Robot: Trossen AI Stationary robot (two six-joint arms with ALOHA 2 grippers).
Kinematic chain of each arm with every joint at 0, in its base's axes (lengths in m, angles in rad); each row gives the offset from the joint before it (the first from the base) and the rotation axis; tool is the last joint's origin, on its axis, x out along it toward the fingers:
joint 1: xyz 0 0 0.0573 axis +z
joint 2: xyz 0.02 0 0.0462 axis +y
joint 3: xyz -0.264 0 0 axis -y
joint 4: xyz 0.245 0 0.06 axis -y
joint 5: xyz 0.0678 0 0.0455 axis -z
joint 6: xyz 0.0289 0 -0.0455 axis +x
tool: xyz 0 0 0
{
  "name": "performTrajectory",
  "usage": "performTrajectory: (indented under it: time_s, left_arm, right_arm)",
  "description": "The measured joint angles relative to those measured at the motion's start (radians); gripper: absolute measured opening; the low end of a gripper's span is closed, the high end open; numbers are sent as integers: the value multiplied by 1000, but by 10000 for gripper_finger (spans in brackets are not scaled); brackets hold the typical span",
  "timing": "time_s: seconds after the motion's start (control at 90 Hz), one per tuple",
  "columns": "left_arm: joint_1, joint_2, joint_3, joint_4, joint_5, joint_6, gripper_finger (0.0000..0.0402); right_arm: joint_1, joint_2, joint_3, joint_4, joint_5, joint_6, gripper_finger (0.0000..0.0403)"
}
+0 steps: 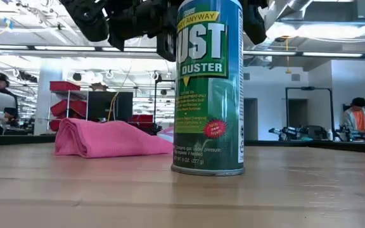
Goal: Apply microfiber cloth
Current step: Spray the black cellphone
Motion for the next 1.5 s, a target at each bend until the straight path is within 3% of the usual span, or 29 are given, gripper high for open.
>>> performTrajectory:
  time_s: [0.656, 1.022, 1.356, 1.5]
  left_arm:
    - [41, 0, 0, -52, 102, -118, 69]
    - [56, -2, 0, -123, 110, -90, 69]
    - [60, -5, 2, -194, 147, 68, 16]
    - [59, -5, 2, -204, 165, 171, 15]
  right_arm:
    - [44, 1, -2, -72, 51, 46, 13]
    - [47, 1, -3, -139, 88, 92, 13]
    - [47, 3, -5, -160, 98, 117, 13]
    - [47, 4, -5, -145, 96, 134, 27]
